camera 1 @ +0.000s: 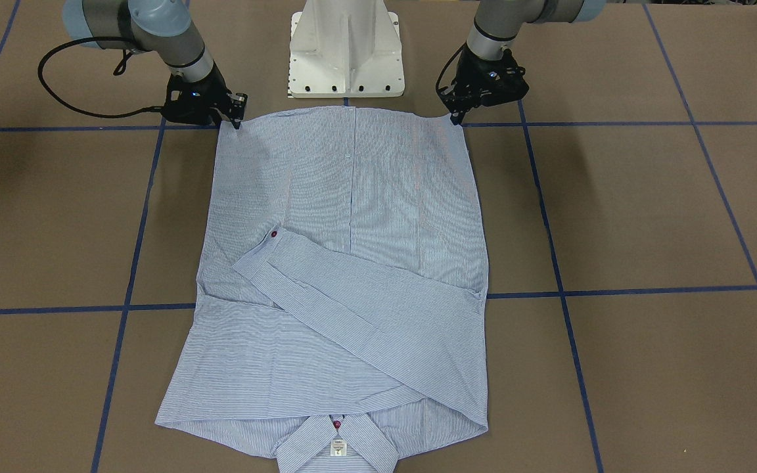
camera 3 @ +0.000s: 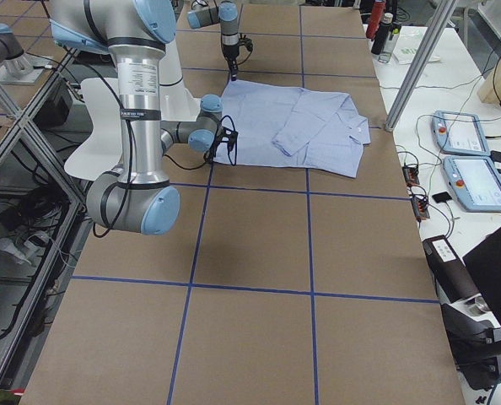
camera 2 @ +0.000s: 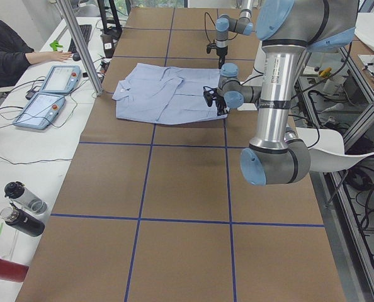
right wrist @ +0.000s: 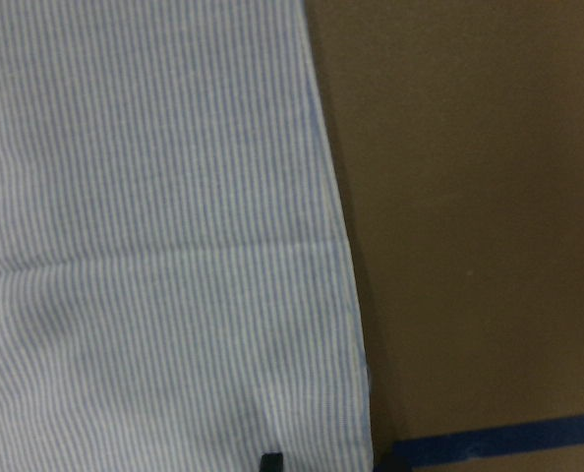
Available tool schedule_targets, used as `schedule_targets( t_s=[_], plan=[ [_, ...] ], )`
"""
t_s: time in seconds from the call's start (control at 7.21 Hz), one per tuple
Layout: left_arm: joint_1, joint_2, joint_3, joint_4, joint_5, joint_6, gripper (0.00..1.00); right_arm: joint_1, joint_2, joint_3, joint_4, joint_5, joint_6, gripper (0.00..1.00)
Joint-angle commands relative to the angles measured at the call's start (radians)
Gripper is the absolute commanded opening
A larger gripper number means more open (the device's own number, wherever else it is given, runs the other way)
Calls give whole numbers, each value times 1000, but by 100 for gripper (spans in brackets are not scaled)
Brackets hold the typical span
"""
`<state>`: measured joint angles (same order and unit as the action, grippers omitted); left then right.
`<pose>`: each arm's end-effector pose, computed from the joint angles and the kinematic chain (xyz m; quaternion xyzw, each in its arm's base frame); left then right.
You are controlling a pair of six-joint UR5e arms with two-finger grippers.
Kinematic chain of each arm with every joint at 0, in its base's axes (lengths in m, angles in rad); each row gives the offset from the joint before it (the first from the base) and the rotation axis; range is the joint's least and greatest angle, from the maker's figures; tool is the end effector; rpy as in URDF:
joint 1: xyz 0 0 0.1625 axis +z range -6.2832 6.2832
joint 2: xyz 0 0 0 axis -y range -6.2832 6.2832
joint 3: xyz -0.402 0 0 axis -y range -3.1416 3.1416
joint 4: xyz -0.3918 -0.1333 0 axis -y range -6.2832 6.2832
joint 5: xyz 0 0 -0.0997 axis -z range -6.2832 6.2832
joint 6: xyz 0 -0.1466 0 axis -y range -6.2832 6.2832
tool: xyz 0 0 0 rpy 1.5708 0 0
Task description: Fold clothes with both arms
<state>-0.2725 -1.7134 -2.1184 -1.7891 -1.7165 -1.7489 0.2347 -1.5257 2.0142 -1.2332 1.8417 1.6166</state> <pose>0.4851 -0.2519 0.3215 -0.0447 0.4402 -0.1691 0.8807 -0.4990 -0.2160 0.4026 -0.0856 -0.4076 0.0732 0.9062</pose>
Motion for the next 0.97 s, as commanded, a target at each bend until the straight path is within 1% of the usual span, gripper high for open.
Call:
schedule_targets(
  t_s=[0.0,0.28,0.42,0.55,0.69,0.83],
  plan=[
    [-4,0,0,0,0,2,0,2,-5,0,0,1,0,44],
    [-5,0,0,0,0,2,0,3,-5,1,0,1,0,43],
    [-5,0,0,0,0,2,0,3,-5,1,0,1,0,30],
    [-5,0,2,0,0,2,0,5,-7,3,0,1,0,8],
    [-7,2,2,0,0,2,0,5,-7,5,0,1,0,0],
    [-11,2,2,0,0,3,0,6,-7,3,0,5,0,0]
  ],
)
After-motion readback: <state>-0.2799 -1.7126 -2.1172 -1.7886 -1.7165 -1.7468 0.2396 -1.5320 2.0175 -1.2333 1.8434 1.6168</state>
